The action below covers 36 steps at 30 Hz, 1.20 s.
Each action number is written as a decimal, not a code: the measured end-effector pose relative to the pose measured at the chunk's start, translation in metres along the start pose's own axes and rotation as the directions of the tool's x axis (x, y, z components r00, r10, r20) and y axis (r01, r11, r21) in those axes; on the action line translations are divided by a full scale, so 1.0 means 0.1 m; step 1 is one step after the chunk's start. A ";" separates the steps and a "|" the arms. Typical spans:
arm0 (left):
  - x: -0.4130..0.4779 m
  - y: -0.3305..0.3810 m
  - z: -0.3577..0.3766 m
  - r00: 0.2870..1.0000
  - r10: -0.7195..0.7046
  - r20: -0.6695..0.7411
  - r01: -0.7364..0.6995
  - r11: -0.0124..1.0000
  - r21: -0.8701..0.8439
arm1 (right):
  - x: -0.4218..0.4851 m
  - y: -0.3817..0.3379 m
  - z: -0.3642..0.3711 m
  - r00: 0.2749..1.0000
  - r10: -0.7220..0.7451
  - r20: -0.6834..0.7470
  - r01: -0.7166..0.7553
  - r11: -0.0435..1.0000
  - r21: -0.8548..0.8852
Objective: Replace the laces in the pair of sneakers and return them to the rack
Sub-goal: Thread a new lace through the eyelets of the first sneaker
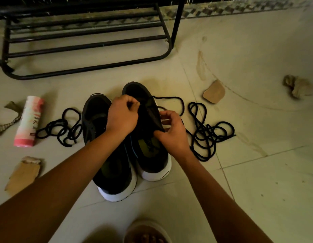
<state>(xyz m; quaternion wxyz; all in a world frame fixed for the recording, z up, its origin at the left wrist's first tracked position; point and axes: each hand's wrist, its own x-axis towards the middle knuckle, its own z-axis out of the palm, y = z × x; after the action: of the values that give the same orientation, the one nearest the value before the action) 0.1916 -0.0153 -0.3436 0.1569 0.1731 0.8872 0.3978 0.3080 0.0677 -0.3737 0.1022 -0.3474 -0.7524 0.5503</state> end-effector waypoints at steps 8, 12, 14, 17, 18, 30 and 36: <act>0.11 0.20 -0.44 0.898 -0.158 0.411 0.423 0.567 -0.707 | -0.05 -0.05 0.03 0.991 0.029 -0.132 -0.019 0.997 0.077; 0.38 -0.07 -1.06 0.403 -0.320 0.858 0.310 0.929 0.201 | -0.08 -0.06 0.04 0.983 0.048 -0.180 -0.039 0.998 0.051; 0.46 -0.19 -1.28 0.276 -0.525 0.805 0.169 0.851 0.497 | -0.09 -0.06 0.04 0.981 0.055 -0.184 -0.048 0.998 0.045; 0.50 -0.20 -1.43 0.295 -0.661 0.690 0.144 0.744 0.652 | -0.08 -0.07 0.04 0.983 0.059 -0.176 -0.051 0.998 0.047; 0.51 -0.17 -1.43 0.347 -0.652 0.674 0.152 0.748 0.646 | -0.08 -0.07 0.04 0.983 0.060 -0.173 -0.053 0.998 0.045; 0.09 0.26 -0.19 0.917 0.158 0.367 -0.331 0.816 0.474 | -0.08 -0.11 0.00 0.990 0.064 -0.127 -0.064 0.998 0.004; 0.23 0.34 -0.43 0.823 0.071 0.563 -0.340 0.856 0.388 | -0.08 -0.08 0.04 0.984 0.073 -0.160 -0.075 0.997 -0.003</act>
<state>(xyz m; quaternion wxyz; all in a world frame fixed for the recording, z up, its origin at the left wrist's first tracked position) 0.1599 -0.0121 -0.2936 0.3031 0.4065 0.8534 0.1208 0.3082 0.0581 -0.3660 0.1400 -0.4185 -0.7310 0.5205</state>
